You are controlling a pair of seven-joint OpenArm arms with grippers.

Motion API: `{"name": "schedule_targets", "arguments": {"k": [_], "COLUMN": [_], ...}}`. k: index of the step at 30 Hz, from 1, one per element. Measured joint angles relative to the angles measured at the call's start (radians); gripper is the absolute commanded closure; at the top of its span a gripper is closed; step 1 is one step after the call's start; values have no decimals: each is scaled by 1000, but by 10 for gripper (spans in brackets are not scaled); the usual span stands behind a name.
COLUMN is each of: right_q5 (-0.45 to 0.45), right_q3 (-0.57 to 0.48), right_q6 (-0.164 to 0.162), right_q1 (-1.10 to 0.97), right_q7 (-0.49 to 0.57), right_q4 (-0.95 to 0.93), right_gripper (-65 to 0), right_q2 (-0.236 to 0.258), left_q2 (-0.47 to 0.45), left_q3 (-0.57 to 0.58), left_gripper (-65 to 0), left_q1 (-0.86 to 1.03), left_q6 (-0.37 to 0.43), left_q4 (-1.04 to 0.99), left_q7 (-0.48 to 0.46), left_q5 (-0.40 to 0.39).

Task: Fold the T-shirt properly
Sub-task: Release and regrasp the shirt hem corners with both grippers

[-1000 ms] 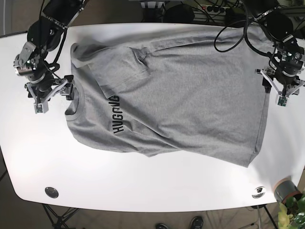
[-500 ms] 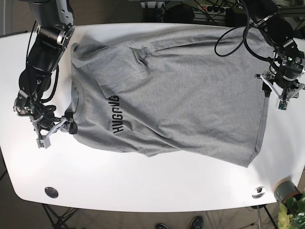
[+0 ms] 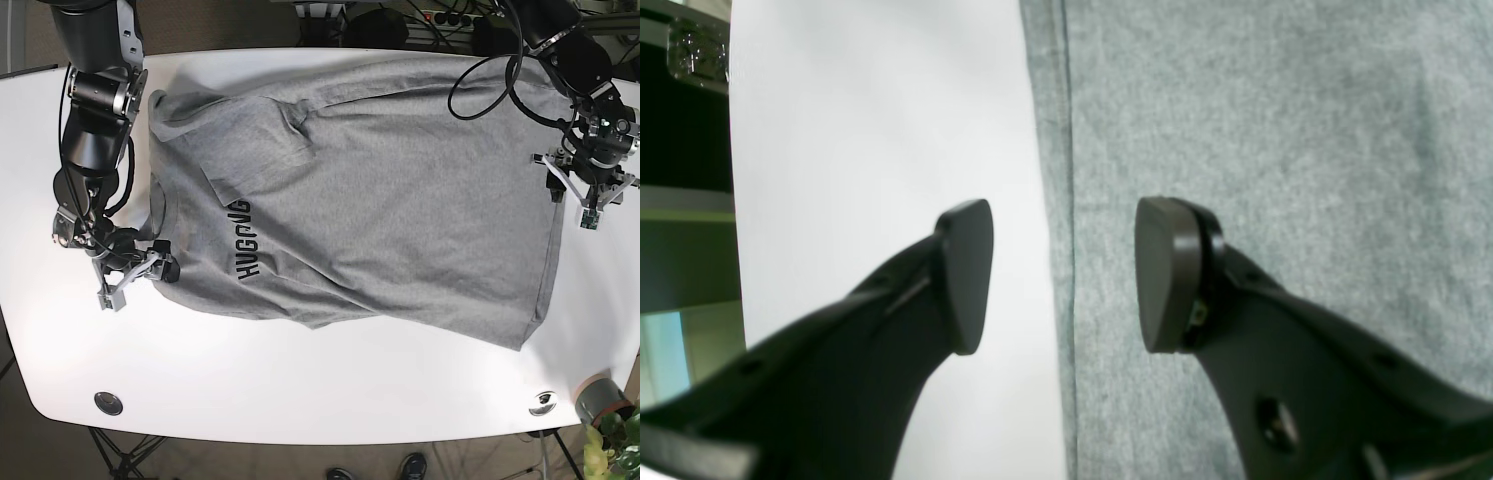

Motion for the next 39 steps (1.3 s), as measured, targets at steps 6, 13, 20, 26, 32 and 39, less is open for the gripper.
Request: {"name": "schedule_targets", "arguments": {"k": [6,13,20,26,32,39], "right_q5": [13,11,9,8,10,11], "right_q3": [1,0,1,1,1,3], "right_q6": [7,5,5,5,5,5], "right_q1": [-15,-18,-18,-18,-18,-18], "right_q7": [19,15,10,14,14,14], "right_q4": [2,2,1,1,1,1], "right_gripper": [-306,-40,-43,-43,-43,-43], "right_q2": [-32,-55,-56,-57,-57,-57], "left_q2": [-5,-41,-101,-177,-207,-220], "left_q3": [0,16,51,109,128,198], "left_gripper": [-325,-469,-519,-519,-521,-521], "left_q1": [-35,-194,-354,-483,-579,-657], "left_q6": [-1,105,247,254,252,224], "left_q4": [-50,-237,-510,-837,-1083,-1250], "left_q7": [-6,-8,-108,-240,-348,-391], "left_q5": [0,-7,-4,3,-3,-4]}}
